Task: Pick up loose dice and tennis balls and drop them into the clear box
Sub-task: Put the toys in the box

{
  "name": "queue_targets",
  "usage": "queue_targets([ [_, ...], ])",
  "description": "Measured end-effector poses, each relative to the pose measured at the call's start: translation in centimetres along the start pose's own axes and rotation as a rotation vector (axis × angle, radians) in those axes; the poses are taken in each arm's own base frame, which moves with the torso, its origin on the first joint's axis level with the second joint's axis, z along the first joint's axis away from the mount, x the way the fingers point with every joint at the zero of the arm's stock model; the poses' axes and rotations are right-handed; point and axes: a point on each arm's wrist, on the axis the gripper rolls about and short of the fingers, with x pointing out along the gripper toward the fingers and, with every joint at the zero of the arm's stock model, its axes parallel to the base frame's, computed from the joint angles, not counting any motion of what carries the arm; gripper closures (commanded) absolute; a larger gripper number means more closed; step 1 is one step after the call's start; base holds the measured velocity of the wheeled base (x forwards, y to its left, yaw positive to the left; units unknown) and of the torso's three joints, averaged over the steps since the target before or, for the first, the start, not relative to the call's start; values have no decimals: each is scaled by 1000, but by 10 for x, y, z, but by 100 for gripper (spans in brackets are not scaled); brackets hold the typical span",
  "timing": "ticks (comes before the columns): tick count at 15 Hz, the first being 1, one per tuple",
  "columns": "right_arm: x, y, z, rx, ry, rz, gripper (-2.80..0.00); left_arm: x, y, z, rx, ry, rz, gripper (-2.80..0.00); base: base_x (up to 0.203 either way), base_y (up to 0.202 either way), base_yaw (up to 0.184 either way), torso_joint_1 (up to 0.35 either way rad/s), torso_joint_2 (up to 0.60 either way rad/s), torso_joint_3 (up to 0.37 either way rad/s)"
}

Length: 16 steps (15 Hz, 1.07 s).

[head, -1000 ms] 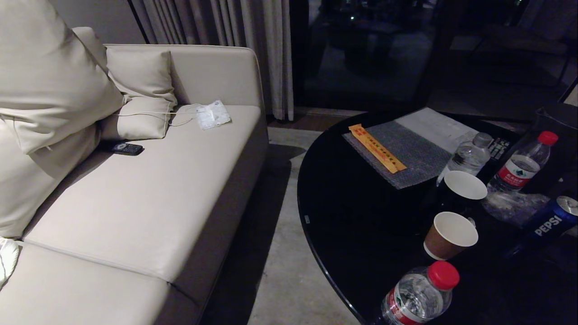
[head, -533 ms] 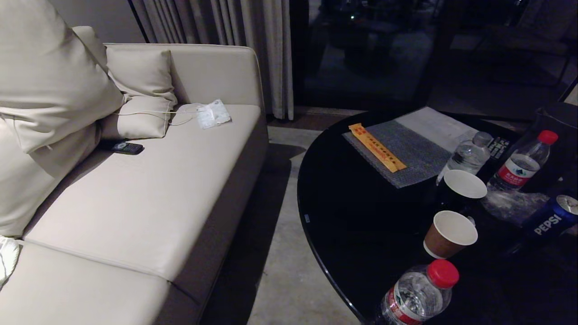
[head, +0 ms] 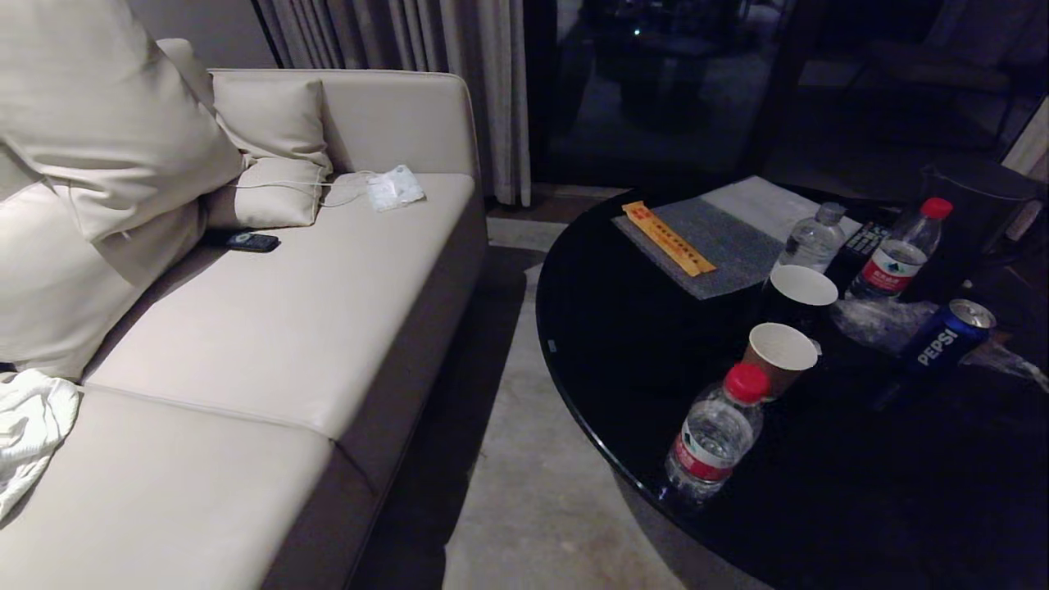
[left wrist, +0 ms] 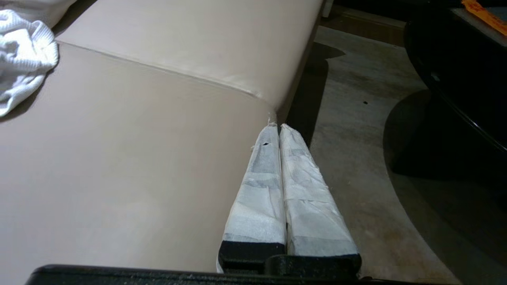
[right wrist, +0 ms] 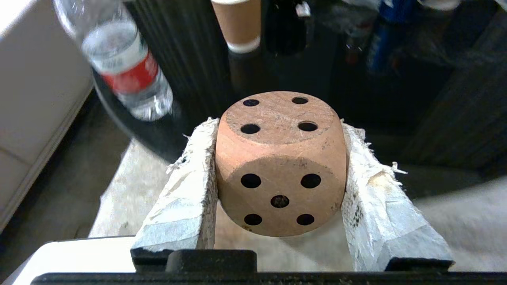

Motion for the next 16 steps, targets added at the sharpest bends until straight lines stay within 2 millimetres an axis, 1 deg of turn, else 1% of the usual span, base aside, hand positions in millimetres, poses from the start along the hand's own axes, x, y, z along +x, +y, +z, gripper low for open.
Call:
queue_targets([
  [16, 0, 0, 0, -2, 0, -1, 0, 0, 0, 0, 1, 0, 0, 0, -183, 0, -3, 3, 3, 2],
])
